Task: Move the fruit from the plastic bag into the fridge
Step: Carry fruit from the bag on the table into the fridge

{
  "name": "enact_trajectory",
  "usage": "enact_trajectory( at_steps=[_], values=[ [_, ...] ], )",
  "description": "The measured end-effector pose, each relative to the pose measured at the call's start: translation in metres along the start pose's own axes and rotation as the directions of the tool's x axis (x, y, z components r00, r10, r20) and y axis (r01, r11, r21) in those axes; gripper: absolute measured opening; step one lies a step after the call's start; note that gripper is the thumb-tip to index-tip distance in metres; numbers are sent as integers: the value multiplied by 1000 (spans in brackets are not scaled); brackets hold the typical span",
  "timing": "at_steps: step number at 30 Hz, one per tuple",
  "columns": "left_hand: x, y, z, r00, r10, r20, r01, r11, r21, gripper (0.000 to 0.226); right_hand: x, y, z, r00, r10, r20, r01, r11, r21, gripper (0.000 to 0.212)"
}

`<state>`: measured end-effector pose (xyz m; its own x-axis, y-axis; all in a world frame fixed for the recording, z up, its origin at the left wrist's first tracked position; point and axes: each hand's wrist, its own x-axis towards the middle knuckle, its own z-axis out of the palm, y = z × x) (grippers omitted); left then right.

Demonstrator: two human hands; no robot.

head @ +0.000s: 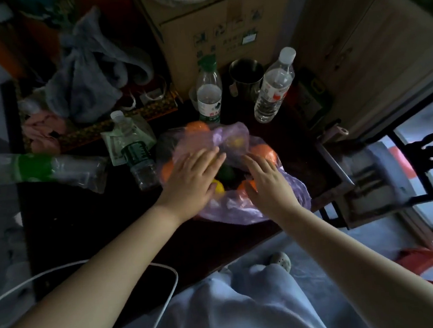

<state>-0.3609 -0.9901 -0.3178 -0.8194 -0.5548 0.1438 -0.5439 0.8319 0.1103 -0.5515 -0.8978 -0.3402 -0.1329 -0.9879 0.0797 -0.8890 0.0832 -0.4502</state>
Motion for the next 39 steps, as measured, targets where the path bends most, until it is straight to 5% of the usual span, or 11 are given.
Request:
enact_trajectory(
  at_steps=[8,16,24,32,35,39],
  values=[
    [26,-19,0,913,-289,289,231,948,218,83,54,24,7,958,8,287,79,953,-291,50],
    [15,-42,21,872,-298,389,255,954,160,107,88,60,-9,966,-93,240,195,874,-445,70],
    [25,-46,31,847,-197,493,203,978,43,115,104,94,-5,937,31,349,116,912,-394,74],
    [31,-39,38,793,-88,602,79,996,42,112,109,122,2,931,120,344,-122,992,-16,43],
    [32,-27,28,841,-86,533,166,981,-104,94,103,119,-4,986,80,146,-93,992,82,37],
    [23,3,16,975,-200,97,223,856,-466,37,79,89,-21,980,-66,-189,87,991,106,30]
  ],
)
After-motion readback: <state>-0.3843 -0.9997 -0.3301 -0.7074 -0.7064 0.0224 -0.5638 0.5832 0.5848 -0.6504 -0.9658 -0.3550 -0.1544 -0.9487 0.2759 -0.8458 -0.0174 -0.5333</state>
